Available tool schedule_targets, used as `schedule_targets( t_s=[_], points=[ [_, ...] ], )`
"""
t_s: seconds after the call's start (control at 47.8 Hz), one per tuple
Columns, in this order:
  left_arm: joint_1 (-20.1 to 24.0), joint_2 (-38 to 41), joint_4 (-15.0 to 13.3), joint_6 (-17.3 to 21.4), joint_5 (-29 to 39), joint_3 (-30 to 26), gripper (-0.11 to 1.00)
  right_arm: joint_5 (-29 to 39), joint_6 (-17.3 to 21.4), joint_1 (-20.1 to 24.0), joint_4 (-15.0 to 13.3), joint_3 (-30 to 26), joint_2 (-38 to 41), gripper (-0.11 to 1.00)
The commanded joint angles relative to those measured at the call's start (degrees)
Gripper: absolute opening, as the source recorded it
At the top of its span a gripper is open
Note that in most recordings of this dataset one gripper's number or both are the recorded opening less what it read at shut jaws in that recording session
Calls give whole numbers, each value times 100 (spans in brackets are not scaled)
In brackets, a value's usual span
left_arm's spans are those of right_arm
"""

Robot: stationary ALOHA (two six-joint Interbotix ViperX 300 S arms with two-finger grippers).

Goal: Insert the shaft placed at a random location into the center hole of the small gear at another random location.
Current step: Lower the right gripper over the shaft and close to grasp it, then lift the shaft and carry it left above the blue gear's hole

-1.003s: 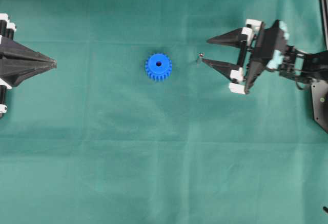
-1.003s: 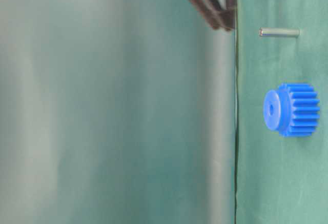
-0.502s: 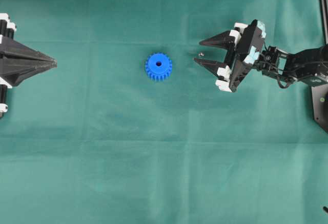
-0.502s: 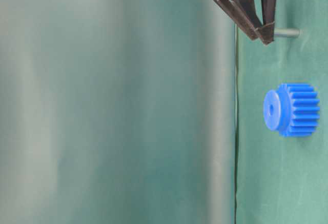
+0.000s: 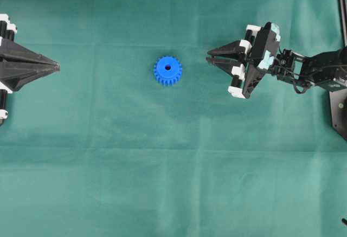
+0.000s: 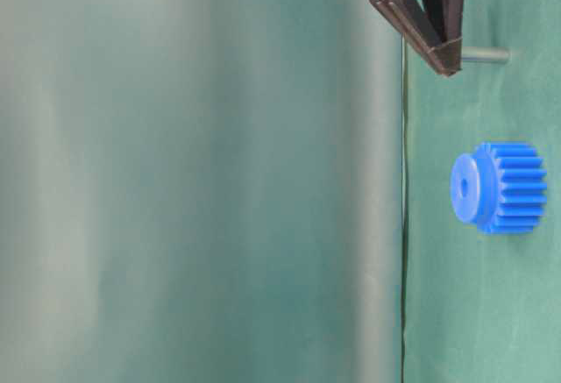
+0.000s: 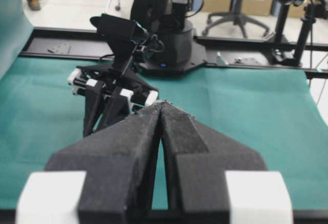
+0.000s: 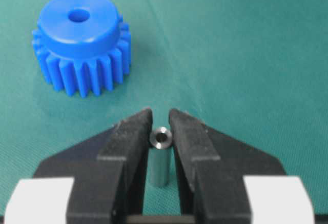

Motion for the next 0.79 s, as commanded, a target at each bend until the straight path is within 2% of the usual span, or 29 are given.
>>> schedule_targets(
  t_s=[0.0,0.167,0.439,0.773],
  points=[
    [9,18,-9,-9,-26,-53,-1,-35,26,9,-18,-62,-123,14],
    [9,0,-9,-9,-18,-62,-1,141,79,9,-18,-9,-571,14],
    [9,-53,-18,-9,18,-62,-1,1125,-88,9,-88,-53,-1529,14],
    [9,-44,-18,-18,35,-62,-1,1257,-114,35,-79,-211,-1512,14]
  ],
)
